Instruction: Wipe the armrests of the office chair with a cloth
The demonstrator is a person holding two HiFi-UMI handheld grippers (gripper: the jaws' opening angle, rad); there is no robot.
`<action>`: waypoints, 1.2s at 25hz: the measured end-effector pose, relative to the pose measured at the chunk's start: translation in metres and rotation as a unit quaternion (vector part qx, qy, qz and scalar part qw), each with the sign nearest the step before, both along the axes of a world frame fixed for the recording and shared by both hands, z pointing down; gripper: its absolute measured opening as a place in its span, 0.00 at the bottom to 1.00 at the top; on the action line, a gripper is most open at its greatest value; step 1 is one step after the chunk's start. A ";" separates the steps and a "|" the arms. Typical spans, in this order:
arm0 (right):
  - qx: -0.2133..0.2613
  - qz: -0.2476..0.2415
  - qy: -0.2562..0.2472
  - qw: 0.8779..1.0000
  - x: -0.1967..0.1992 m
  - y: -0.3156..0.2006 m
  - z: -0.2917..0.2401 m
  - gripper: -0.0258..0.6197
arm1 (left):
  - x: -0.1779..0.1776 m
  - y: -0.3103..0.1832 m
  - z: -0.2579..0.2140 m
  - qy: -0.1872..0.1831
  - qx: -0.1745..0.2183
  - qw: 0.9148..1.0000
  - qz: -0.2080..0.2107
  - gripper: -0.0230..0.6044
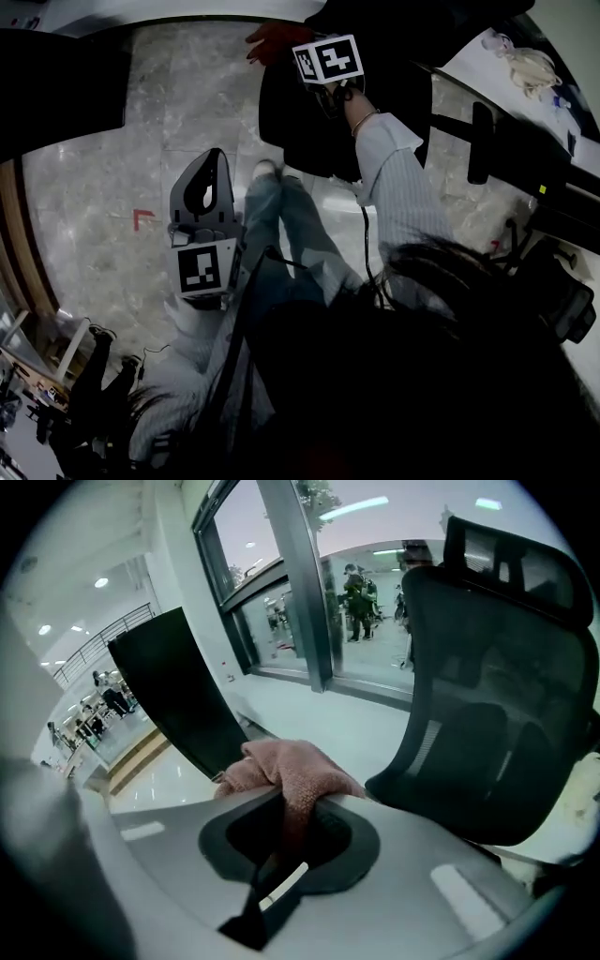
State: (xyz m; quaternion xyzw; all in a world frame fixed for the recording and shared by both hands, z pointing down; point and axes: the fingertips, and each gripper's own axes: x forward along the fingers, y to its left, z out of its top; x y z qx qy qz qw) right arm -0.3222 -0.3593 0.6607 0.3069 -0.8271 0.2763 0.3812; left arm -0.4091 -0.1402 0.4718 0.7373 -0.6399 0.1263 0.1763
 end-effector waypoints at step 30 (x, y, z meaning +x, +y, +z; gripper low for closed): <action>0.038 -0.070 -0.175 0.981 0.036 0.229 -0.134 0.09 | 0.029 0.008 -0.059 -0.007 0.064 0.994 0.086 0.04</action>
